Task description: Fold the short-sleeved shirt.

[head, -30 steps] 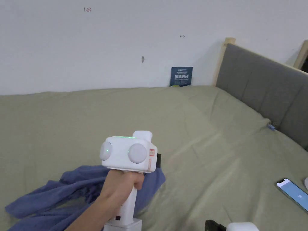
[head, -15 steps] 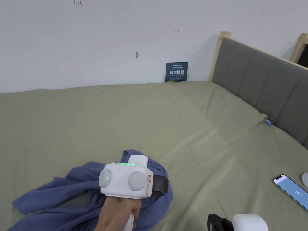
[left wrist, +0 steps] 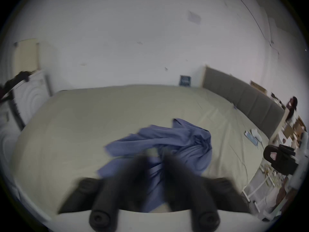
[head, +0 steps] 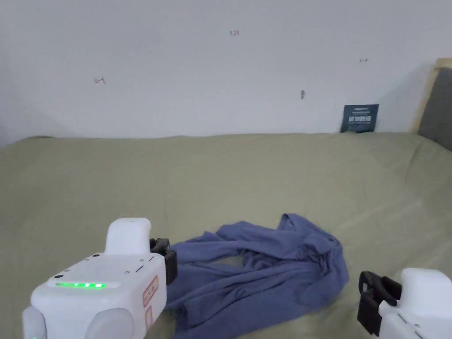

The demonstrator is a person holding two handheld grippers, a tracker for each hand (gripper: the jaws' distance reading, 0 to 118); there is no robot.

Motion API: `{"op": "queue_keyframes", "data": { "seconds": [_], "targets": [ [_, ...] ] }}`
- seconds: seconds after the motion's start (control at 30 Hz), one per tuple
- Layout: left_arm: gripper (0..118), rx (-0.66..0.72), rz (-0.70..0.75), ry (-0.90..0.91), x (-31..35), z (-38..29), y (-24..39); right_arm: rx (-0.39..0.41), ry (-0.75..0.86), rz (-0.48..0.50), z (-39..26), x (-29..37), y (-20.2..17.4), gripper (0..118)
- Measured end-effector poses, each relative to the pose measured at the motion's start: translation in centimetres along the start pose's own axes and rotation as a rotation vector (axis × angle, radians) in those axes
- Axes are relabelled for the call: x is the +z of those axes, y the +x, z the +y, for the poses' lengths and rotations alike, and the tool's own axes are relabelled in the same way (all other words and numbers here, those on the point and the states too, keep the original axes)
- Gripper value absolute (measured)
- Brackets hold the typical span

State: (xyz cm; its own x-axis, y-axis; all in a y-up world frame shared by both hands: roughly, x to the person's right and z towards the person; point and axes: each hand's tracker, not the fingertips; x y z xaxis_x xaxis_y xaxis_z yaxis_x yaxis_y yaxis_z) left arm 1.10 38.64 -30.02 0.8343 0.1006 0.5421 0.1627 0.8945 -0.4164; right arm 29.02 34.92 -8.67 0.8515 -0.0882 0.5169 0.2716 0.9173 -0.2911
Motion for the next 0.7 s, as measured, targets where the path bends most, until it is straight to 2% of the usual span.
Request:
{"op": "queue_keyframes", "data": {
  "seconds": [0.13,0.23,0.53,0.7],
  "targets": [
    [0,-0.049,0.141,0.101,6.1,-1.1,-2.8,0.047,0.041,0.031,-0.5,1.3,-1.7,1],
    [0,-0.041,0.168,0.127,8.4,-1.5,-3.9,0.081,0.049,0.027,-0.8,2.2,-2.5,1],
    [0,0.008,0.183,0.15,8.3,-1.6,-5.0,0.086,0.052,0.046,-0.1,2.5,-3.2,1],
    [0,-0.014,0.159,0.116,6.7,-1.5,-5.1,0.082,0.048,0.047,0.2,1.8,-3.3,1]
  ]
}}
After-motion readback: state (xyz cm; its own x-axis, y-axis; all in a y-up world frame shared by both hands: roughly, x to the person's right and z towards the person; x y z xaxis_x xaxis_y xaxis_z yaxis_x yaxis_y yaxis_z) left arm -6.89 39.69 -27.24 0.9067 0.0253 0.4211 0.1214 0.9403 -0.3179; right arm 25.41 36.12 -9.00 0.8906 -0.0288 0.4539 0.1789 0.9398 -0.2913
